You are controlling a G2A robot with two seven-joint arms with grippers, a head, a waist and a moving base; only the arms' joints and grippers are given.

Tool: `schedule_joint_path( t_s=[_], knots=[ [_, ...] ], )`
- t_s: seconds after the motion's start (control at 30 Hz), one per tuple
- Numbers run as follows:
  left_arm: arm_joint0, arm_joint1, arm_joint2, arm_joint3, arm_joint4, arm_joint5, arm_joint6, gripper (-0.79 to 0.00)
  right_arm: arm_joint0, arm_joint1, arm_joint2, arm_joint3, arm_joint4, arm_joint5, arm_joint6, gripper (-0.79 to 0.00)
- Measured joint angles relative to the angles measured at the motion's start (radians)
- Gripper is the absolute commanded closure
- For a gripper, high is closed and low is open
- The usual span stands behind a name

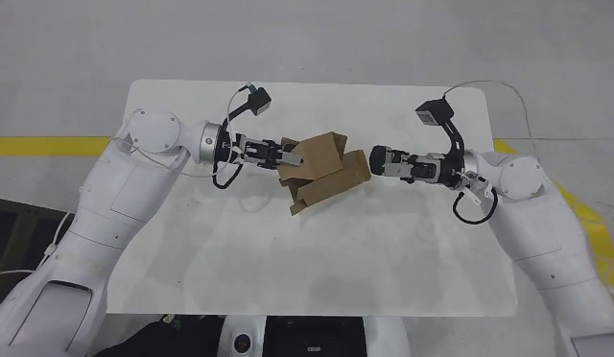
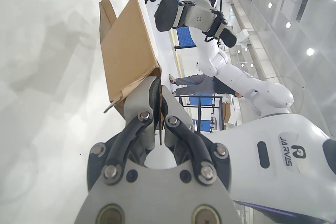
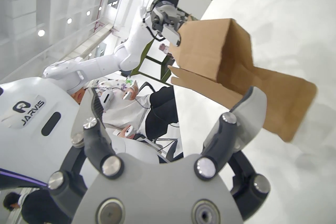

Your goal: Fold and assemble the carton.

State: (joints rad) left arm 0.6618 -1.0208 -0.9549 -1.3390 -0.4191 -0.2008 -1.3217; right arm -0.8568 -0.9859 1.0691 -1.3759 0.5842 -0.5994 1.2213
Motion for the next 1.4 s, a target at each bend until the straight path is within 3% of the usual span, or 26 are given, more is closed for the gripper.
schedule_joint_path(
  t_s=[0.2, 0.87, 1.2, 1.4],
  knots=[
    [0.004, -0.002, 0.01, -0.028, -0.002, -0.03, -0.044, 0.0, 0.063, -0.028, -0.093, 0.05, -0.015, -0.026, -0.026, -0.391],
    [0.002, -0.007, 0.0, -0.031, -0.04, -0.032, -0.064, 0.0, 0.12, -0.033, -0.17, 0.123, -0.076, -0.038, -0.039, -0.388],
    [0.006, -0.011, 0.005, -0.035, -0.05, -0.031, -0.07, 0.0, 0.127, -0.052, -0.229, 0.128, 0.025, -0.024, -0.025, -0.366],
    [0.007, -0.012, 0.008, -0.033, -0.062, -0.038, -0.106, 0.0, 0.135, -0.061, -0.251, 0.149, 0.047, -0.018, -0.018, -0.308]
  ],
)
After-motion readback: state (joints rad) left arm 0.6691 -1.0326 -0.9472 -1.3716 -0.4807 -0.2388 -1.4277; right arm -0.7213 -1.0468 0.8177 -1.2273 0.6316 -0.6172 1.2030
